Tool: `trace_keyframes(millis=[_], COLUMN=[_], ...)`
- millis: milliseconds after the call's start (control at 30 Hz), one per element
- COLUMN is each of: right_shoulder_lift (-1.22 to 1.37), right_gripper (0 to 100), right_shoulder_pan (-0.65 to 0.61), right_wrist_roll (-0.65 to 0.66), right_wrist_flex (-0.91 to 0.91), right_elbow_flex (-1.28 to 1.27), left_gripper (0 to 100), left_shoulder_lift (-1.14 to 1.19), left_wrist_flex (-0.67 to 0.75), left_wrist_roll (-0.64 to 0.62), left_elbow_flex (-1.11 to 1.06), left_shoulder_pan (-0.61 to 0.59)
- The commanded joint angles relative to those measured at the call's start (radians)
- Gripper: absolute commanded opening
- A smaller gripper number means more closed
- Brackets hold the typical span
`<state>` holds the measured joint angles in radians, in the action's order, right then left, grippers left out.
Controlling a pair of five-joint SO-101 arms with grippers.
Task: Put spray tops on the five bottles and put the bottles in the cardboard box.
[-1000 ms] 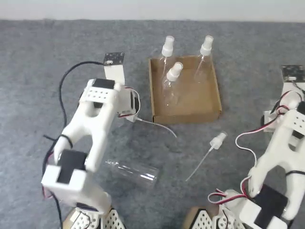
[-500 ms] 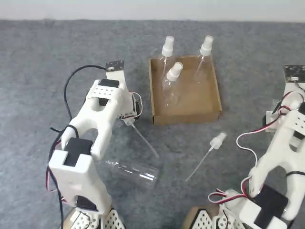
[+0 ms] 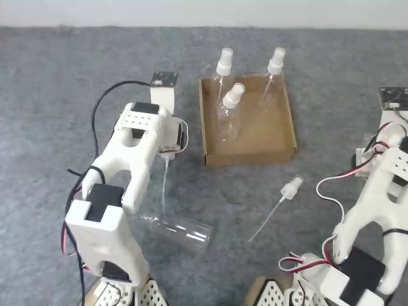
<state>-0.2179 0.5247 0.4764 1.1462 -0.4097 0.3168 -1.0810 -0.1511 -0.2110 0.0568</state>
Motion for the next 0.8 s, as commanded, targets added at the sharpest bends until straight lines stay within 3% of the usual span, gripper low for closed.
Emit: trace_keyframes(millis=[0,167,267,367,533,767], right_shoulder_lift=[-0.002,-0.001,-0.001,-0.001,0.019,0.189], right_gripper=[0.6,0.6,0.6,0.6,0.6,0.6], right_shoulder_pan=[0.012,0.012,0.012,0.012,0.012,0.010], right_wrist_roll=[0.014,0.014,0.014,0.014,0.014,0.014], right_wrist_flex=[-0.016,-0.016,-0.016,-0.019,-0.085,-0.242], right_elbow_flex=[0.011,0.011,0.011,0.011,0.009,0.014], left_gripper=[6,5,5,6,15,15], left_shoulder_lift=[-0.025,-0.021,-0.011,0.006,0.074,0.084], left_wrist_flex=[-0.014,-0.233,-0.381,-0.462,-0.394,-0.276], left_wrist_roll=[0.011,0.014,0.101,0.140,0.140,0.143], left_elbow_flex=[0.145,0.456,0.624,0.639,0.538,0.398], left_shoulder_pan=[-0.015,-0.058,-0.077,-0.071,-0.064,-0.064])
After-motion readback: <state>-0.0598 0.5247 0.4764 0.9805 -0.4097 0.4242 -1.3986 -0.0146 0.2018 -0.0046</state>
